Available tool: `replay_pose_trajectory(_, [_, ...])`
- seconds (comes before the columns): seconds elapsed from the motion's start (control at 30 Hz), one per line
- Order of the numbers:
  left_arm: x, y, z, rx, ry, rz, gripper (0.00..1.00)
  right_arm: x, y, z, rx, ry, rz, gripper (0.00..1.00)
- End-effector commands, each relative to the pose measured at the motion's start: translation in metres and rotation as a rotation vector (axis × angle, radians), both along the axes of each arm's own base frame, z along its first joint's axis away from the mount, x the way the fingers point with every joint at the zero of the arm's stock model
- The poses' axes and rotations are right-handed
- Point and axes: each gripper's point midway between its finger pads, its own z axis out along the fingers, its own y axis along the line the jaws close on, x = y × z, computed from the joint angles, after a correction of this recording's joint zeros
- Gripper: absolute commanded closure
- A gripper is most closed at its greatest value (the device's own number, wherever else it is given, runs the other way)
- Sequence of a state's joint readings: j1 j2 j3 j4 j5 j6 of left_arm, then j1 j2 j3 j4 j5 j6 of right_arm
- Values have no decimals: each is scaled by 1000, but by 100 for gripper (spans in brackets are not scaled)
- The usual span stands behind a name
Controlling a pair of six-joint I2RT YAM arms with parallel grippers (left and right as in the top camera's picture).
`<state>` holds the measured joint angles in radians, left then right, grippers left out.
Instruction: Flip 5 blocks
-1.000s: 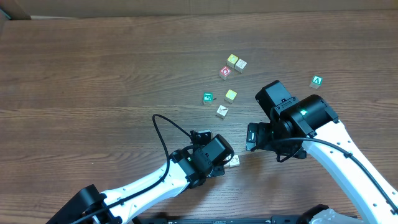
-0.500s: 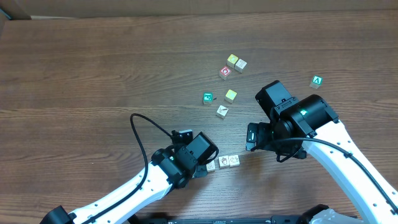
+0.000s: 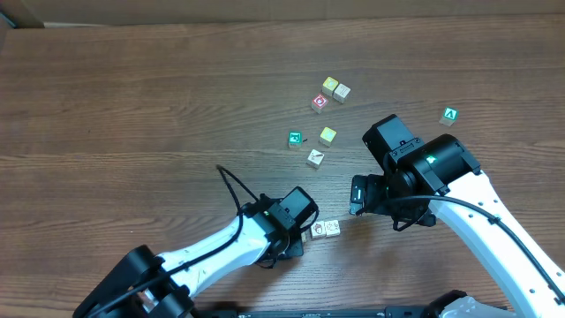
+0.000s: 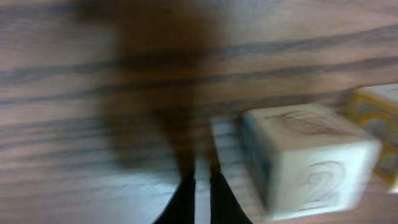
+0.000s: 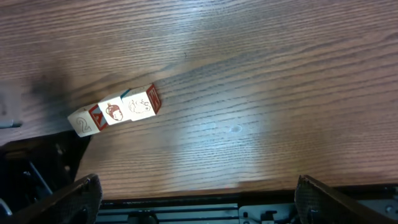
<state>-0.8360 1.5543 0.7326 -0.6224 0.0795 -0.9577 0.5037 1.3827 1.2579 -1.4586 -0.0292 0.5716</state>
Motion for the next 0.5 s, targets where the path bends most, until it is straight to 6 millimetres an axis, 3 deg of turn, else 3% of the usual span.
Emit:
replay_pose_trajectory(0.0, [-7, -2, -11, -1, 52, -20, 96, 4, 2, 11, 25, -40, 0, 0])
replay_pose_trajectory(0.3, [-1, 1, -11, 8, 28, -33, 95, 4, 2, 11, 25, -41, 0, 0])
replay_pose_trajectory(0.47, [5, 18, -12, 55, 26, -15, 95, 4, 2, 11, 25, -40, 1, 0])
